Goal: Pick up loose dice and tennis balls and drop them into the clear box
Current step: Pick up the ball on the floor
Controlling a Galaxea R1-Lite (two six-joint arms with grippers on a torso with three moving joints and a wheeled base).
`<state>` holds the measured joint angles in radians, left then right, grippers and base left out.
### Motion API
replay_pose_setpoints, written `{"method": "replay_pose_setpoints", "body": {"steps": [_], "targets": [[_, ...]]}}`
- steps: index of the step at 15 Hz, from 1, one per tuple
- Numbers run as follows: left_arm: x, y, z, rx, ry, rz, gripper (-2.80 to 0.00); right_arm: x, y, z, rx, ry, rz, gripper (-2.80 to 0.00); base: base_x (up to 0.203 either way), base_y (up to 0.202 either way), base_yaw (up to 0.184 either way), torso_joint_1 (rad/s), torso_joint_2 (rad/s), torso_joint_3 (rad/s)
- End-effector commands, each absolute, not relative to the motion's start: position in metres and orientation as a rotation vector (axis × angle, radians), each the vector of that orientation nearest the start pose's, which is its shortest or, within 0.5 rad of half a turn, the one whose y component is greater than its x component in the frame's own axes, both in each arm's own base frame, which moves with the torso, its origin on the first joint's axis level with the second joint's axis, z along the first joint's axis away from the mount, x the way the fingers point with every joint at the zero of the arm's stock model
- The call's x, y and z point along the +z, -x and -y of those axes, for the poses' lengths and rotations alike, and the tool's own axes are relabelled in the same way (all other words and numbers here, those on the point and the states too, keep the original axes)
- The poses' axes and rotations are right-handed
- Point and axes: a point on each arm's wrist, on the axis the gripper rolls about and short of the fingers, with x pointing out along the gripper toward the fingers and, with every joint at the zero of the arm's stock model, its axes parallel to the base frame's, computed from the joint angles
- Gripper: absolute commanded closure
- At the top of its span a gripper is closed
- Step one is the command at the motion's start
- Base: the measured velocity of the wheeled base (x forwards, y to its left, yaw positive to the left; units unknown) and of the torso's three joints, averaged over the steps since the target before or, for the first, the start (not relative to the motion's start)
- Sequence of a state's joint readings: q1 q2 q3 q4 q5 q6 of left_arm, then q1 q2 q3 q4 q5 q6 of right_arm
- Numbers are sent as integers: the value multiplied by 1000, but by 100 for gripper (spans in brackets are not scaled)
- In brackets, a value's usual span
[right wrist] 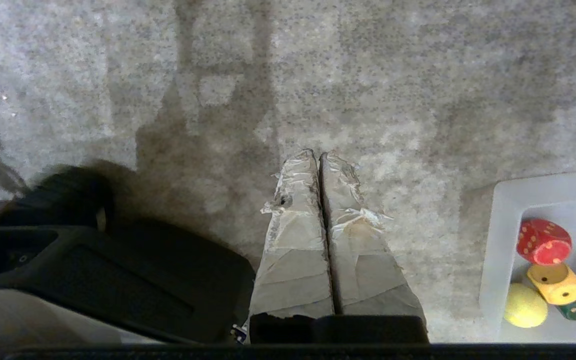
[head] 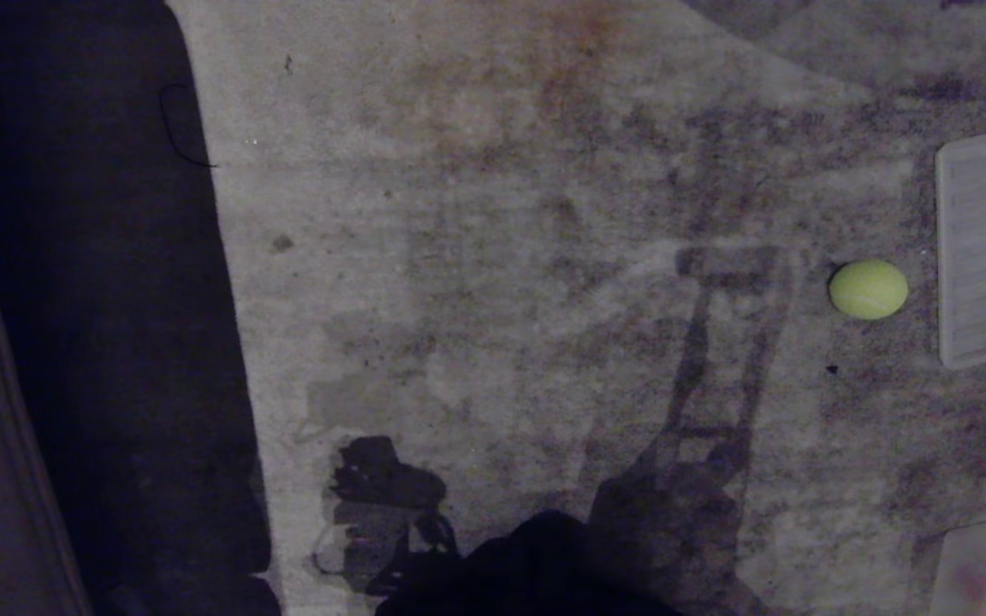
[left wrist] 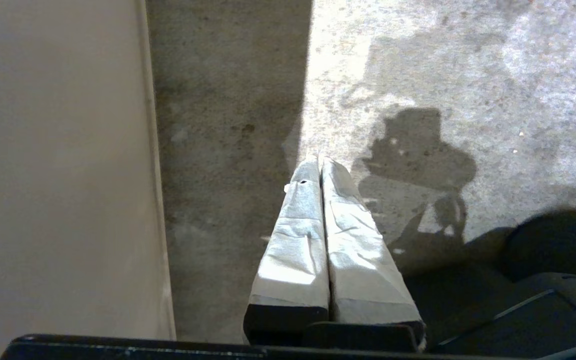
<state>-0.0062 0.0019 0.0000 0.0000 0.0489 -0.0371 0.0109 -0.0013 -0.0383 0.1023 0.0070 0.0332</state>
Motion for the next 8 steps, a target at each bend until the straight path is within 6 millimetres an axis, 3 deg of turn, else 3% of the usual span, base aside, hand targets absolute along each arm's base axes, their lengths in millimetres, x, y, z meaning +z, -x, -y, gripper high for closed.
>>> {"method": "replay_pose_setpoints", "body": {"steps": [1,8], "targets": [[75,23,-1,43,38,-2,0,76,26,0,19,-31,-65,0,0,0,0,0,0,0],[75,23,-1,43,40,-2,0,76,26,0,21,-18,-65,0,0,0,0,0,0,0]]}}
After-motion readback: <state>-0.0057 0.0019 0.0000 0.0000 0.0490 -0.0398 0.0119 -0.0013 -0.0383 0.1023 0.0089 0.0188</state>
